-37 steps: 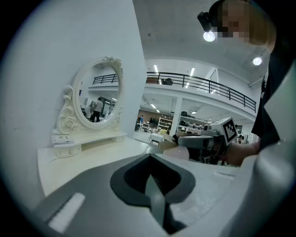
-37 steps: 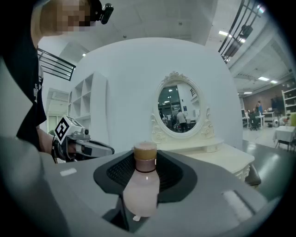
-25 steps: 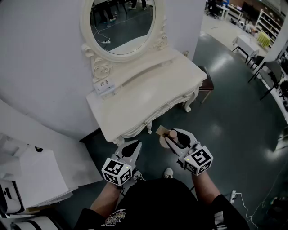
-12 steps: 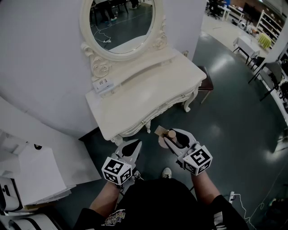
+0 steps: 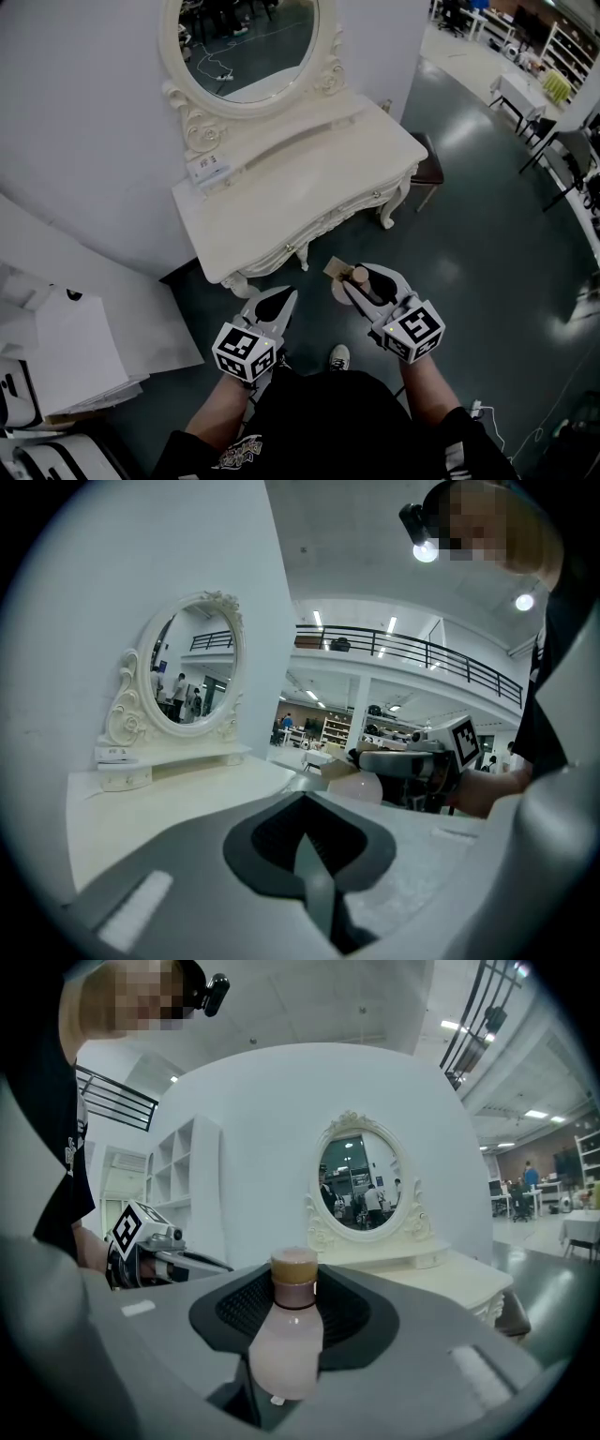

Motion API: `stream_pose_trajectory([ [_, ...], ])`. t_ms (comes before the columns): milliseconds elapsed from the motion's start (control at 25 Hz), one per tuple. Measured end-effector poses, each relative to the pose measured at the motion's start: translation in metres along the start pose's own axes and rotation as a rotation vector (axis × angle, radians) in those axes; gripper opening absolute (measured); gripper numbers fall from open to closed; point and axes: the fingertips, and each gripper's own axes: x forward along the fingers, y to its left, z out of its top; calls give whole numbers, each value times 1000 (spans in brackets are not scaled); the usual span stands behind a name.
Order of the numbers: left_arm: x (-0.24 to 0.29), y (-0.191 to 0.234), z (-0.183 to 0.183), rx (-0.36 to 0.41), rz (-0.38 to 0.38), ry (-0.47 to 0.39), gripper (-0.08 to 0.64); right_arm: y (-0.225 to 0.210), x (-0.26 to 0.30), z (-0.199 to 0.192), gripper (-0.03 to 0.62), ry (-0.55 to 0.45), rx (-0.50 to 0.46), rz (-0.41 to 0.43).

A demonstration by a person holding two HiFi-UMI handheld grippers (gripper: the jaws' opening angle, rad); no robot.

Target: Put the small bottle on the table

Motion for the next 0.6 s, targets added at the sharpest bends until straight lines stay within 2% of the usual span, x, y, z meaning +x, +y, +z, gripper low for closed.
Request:
stream_pose_trajectory([
  [600, 26, -33, -9, -30, 62, -13, 0, -28, -29, -11, 166, 26, -9, 64],
])
